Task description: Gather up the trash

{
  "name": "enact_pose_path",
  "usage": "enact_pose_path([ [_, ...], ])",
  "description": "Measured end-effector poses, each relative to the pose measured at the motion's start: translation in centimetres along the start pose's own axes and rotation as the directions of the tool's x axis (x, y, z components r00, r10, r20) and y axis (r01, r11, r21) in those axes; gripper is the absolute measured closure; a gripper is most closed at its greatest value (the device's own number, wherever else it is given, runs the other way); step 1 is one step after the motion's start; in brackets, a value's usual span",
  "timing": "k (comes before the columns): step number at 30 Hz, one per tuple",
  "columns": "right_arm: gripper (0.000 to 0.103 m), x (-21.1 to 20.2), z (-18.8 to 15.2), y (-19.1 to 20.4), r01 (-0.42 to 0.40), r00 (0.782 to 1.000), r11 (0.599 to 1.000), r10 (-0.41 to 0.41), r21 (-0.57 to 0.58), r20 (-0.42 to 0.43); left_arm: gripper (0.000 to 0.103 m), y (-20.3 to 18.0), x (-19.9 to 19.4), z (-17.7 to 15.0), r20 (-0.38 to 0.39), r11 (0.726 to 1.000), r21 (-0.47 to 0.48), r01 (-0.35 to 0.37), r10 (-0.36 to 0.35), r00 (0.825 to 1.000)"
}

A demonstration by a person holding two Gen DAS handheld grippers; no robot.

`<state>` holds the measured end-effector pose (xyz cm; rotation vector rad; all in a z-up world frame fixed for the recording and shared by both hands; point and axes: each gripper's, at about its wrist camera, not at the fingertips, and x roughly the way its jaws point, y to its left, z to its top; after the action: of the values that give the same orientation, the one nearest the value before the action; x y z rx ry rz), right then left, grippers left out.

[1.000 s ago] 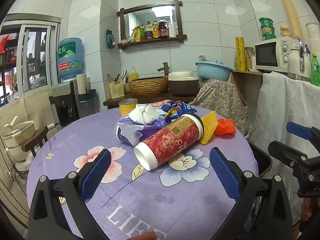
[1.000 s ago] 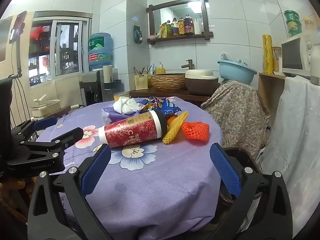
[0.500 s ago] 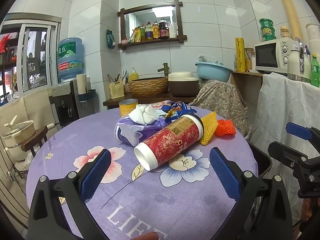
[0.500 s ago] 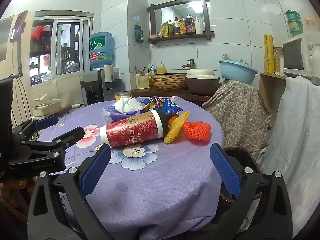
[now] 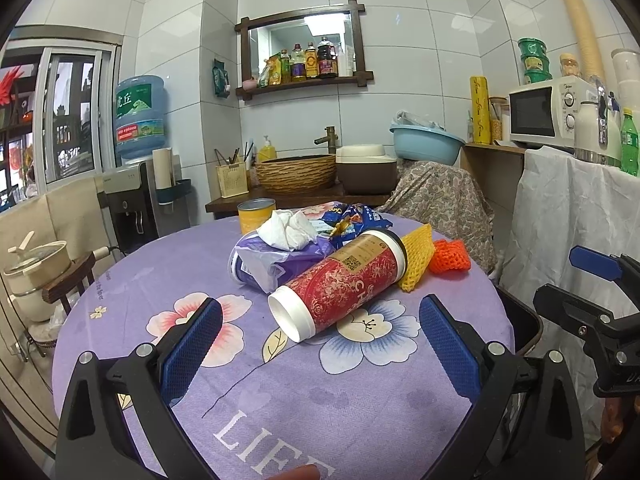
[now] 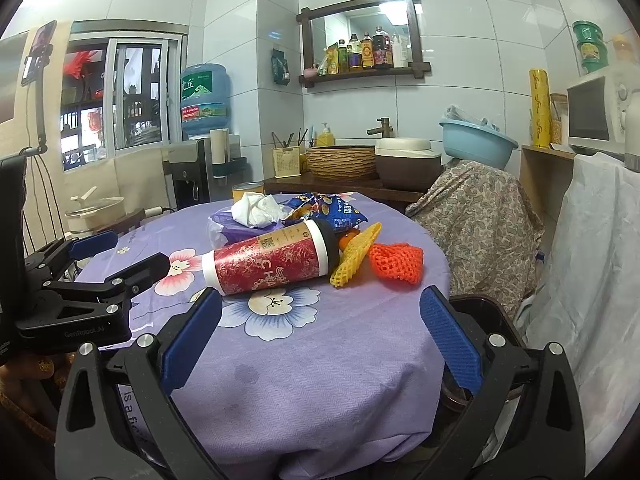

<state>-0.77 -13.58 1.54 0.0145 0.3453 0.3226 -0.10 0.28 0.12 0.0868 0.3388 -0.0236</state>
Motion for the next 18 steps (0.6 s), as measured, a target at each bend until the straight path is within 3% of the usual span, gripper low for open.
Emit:
enact_pose_path([
  [18,0.005,0.01,-0.05,-0.11,-0.001,1.000,1.000,0.001,0.006,-0.007,0.005,-0.08,0.01,-0.05,-0.001,1.000,0.001,0.001,-0.001,1.000],
])
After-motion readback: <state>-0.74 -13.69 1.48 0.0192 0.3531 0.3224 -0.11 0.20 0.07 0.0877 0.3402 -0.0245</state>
